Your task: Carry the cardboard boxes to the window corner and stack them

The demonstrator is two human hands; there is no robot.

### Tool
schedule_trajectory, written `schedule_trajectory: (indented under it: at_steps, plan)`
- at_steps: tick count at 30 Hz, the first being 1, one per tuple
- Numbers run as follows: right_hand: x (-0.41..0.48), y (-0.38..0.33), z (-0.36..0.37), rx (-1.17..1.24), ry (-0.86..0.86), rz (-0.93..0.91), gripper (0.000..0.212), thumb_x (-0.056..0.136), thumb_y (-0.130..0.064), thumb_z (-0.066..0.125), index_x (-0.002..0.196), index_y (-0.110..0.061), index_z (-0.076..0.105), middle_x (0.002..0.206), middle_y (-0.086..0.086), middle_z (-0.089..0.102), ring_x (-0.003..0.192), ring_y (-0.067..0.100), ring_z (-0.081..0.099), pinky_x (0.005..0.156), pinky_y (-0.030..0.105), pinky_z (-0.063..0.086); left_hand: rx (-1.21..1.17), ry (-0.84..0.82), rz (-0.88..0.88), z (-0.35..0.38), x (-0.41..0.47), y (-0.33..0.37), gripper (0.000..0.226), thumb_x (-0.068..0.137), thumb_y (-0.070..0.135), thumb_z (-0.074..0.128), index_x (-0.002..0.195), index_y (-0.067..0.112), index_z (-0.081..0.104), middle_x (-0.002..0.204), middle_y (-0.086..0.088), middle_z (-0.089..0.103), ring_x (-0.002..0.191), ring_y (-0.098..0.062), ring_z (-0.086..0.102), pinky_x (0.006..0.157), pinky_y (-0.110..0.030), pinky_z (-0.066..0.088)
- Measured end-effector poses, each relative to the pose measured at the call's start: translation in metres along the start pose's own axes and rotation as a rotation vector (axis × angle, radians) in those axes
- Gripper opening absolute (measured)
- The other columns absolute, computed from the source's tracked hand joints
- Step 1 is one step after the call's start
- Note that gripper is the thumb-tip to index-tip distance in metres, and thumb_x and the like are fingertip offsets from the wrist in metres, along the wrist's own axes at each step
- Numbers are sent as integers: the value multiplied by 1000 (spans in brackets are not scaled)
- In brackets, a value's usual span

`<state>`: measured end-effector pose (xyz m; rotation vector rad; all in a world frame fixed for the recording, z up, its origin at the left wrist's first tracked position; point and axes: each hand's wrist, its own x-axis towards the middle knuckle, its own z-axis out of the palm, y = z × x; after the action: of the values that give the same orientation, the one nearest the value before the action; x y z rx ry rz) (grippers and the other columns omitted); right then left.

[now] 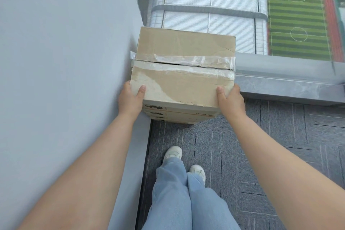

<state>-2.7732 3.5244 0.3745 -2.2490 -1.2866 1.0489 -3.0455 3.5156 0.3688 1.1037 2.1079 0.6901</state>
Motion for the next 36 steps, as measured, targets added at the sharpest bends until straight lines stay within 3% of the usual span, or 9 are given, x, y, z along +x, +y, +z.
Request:
schedule_trajectory:
  at_steps: [6,10,15,18,22,27,36]
  plan:
    - [1,1,-1,-3,-7,7,62,95,-43,43,139,-2,26,130,18,51,115,35,52,94,43,45,10,-9,5,0,-2,2,40,92,31,52,124,8,48,122,-8,59,112,-26,55,86,-24,37]
    - [1,-2,-1,-31,-19,14,61,95,-42,44,138,-1,27,131,18,51,116,35,52,92,40,44,58,-37,-8,-2,0,5,42,92,33,52,126,9,46,125,-8,58,114,-27,53,90,-29,39]
    - [-10,-15,-21,-211,-49,2,64,93,-39,50,142,-7,23,136,16,48,119,35,50,92,42,44,200,-34,11,-15,-7,19,56,88,27,56,135,4,37,136,-14,48,126,-30,44,104,-39,37]
    - [-26,-22,-43,-354,-67,-72,56,92,-37,50,138,-11,32,131,12,54,115,32,53,88,42,47,383,-39,105,-25,-23,39,50,87,26,54,132,6,42,136,-13,44,126,-32,37,102,-40,34]
    - [-51,-30,-79,-540,-97,-138,47,93,-36,48,133,-13,39,120,7,58,106,27,57,77,38,50,573,-184,341,-29,-45,84,41,92,25,48,130,11,46,135,-6,47,125,-25,39,95,-37,38]
    - [-86,-20,-126,-527,-32,-117,44,95,-37,45,133,-15,38,111,3,60,99,24,57,72,34,49,705,-379,633,-8,-63,155,39,94,30,42,131,17,45,132,0,51,123,-20,45,94,-36,41]
    - [-199,70,-210,-245,279,251,46,95,-38,44,136,-20,37,127,1,57,108,22,56,79,34,48,797,-678,1211,75,-171,258,38,96,36,41,130,21,44,132,1,50,121,-20,46,93,-35,41]
